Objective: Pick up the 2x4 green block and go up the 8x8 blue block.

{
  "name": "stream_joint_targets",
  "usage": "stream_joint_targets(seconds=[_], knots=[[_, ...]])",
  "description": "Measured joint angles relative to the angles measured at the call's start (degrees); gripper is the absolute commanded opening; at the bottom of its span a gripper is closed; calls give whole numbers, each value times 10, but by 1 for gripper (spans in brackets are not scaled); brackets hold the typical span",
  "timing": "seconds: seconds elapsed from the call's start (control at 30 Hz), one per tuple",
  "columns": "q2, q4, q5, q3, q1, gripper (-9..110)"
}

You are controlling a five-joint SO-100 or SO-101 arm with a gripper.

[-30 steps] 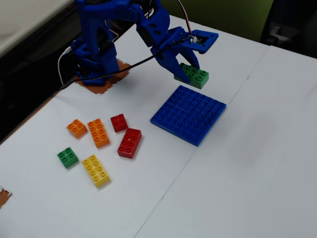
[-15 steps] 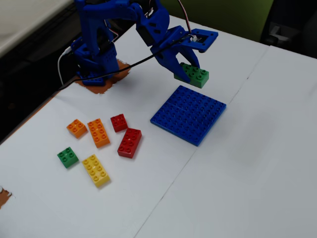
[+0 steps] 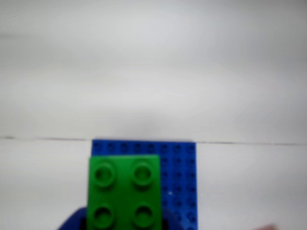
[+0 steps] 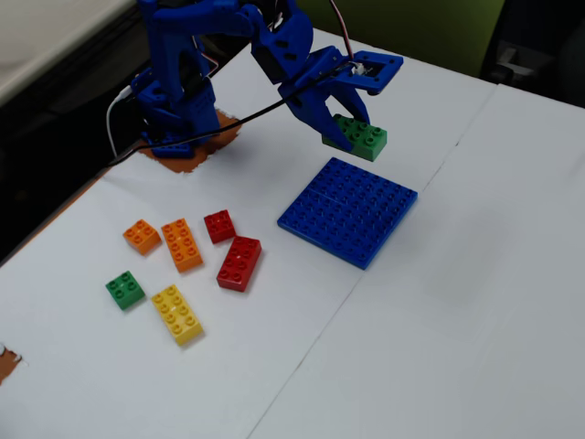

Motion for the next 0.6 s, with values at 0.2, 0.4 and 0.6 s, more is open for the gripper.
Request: stream_joint_targets(seconds=[0.2, 0.4, 0.6], knots=[[0, 0, 0, 0, 0, 1], [0, 0, 0, -3, 0, 0], [0, 0, 0, -4, -1, 0]])
